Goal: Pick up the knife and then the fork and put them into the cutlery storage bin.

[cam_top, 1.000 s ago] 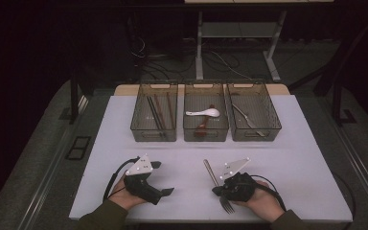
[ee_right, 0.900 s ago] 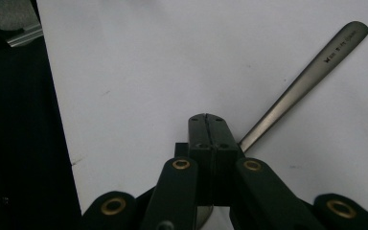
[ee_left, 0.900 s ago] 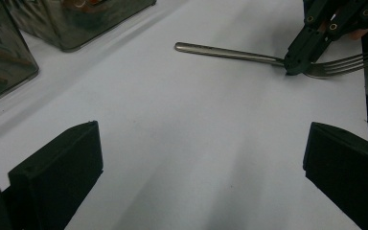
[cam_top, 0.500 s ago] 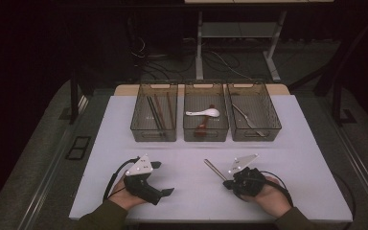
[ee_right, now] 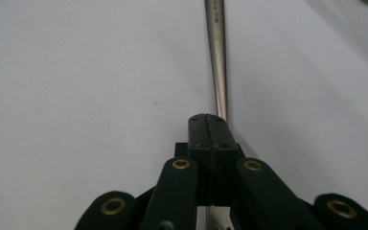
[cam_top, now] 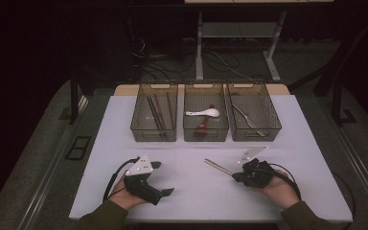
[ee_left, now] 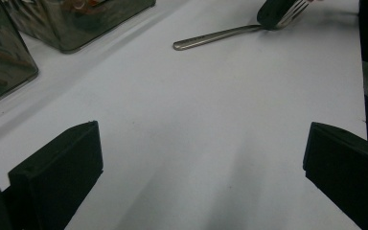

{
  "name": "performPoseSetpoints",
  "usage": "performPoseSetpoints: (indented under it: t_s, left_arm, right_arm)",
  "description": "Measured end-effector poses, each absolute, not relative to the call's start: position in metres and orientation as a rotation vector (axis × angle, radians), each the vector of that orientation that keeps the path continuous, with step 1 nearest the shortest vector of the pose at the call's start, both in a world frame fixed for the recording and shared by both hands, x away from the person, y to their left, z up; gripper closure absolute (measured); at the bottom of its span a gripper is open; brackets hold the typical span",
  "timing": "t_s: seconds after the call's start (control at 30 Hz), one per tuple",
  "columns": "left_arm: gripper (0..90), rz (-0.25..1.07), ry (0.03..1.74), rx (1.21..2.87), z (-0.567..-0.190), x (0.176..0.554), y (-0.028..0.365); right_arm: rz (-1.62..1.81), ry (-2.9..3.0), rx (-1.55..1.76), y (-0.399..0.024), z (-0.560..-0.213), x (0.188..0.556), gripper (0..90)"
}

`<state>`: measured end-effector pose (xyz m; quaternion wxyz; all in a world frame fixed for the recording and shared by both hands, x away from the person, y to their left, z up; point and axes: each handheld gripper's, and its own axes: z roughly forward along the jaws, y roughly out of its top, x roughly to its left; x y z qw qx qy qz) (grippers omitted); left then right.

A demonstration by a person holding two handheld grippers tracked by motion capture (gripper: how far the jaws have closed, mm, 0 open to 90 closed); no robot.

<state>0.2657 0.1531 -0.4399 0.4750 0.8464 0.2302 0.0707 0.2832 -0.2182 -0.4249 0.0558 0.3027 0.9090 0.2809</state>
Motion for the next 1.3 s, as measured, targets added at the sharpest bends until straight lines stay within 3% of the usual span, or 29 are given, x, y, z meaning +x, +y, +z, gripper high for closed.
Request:
performPoseSetpoints:
  t_s: [0.4,1.3]
  left_arm:
    - [0.0,0.172,0.564,2.072,-0.441,0.266,0.152]
    - [0.0,0.171,0.562,2.078,-0.441,0.266,0.153]
  right_arm:
    - [0.551,2.91,0.856,-0.198,-0.409,0.315,74.4]
    - [0.269,2.975,0.777,-0.169,-0.419,0.323,84.9]
